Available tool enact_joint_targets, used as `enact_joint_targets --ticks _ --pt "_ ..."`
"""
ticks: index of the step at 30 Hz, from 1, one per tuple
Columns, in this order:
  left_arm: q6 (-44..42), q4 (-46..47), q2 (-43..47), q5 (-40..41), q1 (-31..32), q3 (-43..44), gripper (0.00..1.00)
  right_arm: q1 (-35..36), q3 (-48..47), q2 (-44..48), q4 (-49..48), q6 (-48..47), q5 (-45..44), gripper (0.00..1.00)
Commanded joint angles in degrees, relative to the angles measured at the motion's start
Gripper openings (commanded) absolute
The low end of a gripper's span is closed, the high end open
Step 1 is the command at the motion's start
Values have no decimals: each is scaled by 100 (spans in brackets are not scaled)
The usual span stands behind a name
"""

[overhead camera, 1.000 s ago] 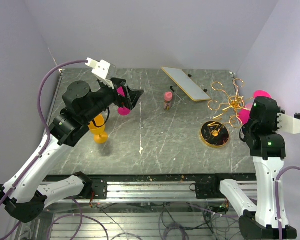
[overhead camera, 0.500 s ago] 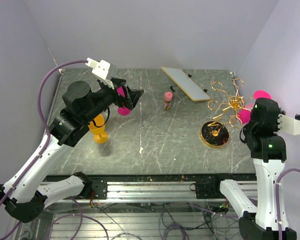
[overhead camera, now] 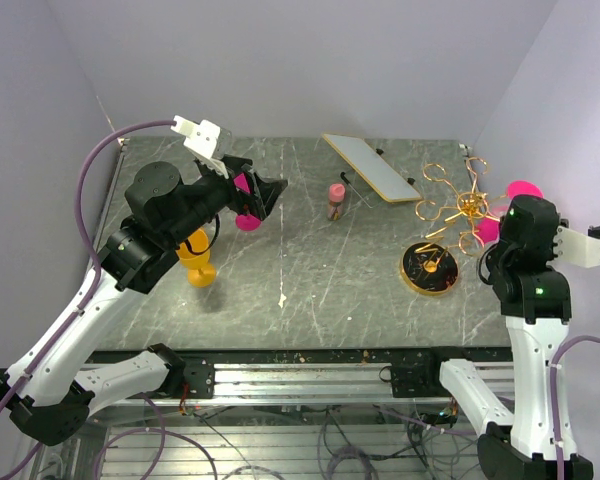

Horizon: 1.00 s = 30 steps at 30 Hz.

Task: Take the wine glass off the wine glass rack

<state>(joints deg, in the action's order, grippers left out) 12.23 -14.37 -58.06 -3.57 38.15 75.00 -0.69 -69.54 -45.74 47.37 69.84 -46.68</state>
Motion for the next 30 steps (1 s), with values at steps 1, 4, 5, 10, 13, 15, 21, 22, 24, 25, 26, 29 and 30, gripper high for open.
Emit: enact_joint_targets --ticks 1,4,5,10,13,15,21,22,24,25,26,29,30 --pt "-28 244 28 41 45 -21 99 -31 99 100 -322 56 94 0" --pt "-25 256 24 25 50 -21 99 -20 91 111 -247 106 138 0" --pt "-20 256 23 24 52 -21 99 -24 79 123 -225 104 143 0" --pt "-22 259 32 24 51 -21 99 -19 126 187 -290 39 263 0" --pt "-21 258 24 10 51 -22 99 -26 191 222 -295 60 356 0" --pt "-26 248 23 24 47 -21 99 -29 231 259 -310 44 420 0" --pt "-25 237 -2 28 44 -20 99 -21 259 350 -326 -132 633 0" --pt "-22 248 -10 32 49 -25 99 -23 269 381 -319 -148 641 0" --pt "-21 250 -5 32 47 -21 99 -20 305 443 -304 -138 686 0" --pt "-20 254 -4 20 52 -21 99 -27 314 476 -297 -142 730 0" --pt "-12 250 -1 15 47 -21 99 -22 310 502 -290 -151 756 0" --pt "-6 252 -20 4 51 -21 99 -25 244 562 -130 -147 802 0" --pt "-2 258 -21 6 52 -21 99 -23 205 585 -56 -161 789 0"
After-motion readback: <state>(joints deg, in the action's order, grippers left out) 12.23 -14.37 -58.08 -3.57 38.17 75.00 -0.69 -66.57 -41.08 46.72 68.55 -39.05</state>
